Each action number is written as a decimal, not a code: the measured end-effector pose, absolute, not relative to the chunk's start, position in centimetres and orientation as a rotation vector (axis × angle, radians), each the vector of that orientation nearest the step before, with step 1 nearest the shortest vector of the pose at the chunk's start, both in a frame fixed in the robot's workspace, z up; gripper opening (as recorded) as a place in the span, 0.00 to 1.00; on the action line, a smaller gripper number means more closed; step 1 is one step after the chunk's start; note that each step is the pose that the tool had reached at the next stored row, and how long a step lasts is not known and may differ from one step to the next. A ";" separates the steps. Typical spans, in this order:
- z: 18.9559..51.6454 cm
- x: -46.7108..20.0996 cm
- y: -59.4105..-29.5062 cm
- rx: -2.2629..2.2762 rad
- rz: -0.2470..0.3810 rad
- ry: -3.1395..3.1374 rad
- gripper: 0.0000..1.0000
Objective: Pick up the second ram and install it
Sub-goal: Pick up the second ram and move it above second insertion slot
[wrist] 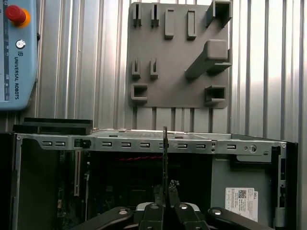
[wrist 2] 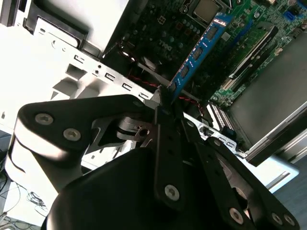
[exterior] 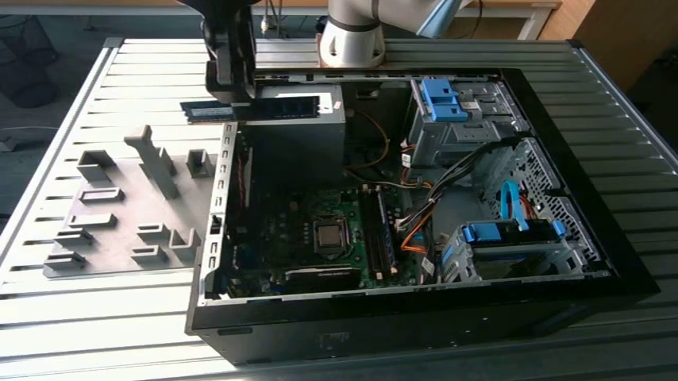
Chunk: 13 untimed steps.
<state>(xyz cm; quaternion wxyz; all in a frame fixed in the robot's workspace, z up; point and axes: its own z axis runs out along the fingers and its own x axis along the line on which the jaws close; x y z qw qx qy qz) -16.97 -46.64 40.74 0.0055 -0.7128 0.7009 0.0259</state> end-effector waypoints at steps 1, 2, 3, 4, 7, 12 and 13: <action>40.7 -16.8 -46.6 -2.231 0.081 2.194 0.14; 40.7 -16.6 -46.6 -2.231 0.081 2.194 0.14; 40.7 -16.4 -46.6 -2.231 0.081 2.194 0.14; 40.7 -16.1 -46.6 -2.231 0.081 2.194 0.14; 40.7 -15.3 -46.6 -2.231 0.081 2.194 0.14; 40.7 -13.9 -46.6 -2.231 0.081 2.194 0.14; 40.7 -13.7 -46.7 -2.231 0.081 2.194 0.14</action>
